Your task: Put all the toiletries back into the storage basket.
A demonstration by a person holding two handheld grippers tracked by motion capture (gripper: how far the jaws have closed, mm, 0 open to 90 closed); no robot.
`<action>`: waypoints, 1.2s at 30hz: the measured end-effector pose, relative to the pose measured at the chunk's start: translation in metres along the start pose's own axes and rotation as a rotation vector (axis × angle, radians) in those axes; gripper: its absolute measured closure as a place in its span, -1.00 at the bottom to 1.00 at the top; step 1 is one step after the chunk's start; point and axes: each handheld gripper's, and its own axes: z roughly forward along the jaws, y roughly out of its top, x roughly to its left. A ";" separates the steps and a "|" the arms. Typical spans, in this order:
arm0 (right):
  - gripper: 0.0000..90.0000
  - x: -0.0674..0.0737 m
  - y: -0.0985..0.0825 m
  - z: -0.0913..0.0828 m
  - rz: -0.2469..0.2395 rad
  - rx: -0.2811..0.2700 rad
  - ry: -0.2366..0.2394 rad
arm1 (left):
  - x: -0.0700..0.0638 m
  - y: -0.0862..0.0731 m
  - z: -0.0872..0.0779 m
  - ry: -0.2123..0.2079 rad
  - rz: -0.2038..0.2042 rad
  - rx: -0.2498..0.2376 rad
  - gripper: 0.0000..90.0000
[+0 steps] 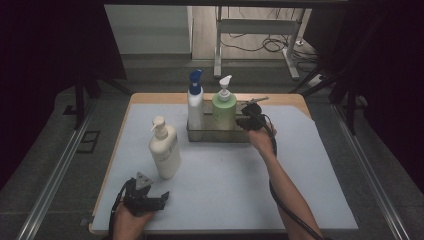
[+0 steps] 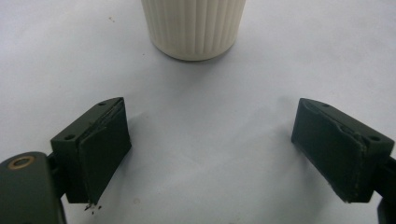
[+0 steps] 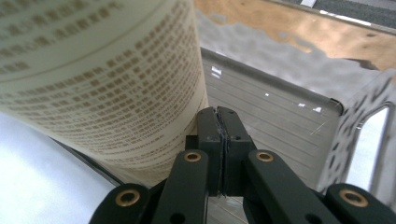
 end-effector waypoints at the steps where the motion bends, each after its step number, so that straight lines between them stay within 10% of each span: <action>1: 0.96 0.001 0.000 0.001 0.001 0.001 0.001 | 0.000 0.000 0.000 0.000 0.000 0.000 -0.76; 16: 0.98 0.027 0.006 0.011 -0.062 0.006 0.015 | 0.000 0.000 0.000 0.000 0.001 0.001 -0.76; 36: 0.86 0.024 0.006 0.008 -0.052 0.013 0.027 | 0.000 0.000 0.000 0.000 0.002 0.000 -0.76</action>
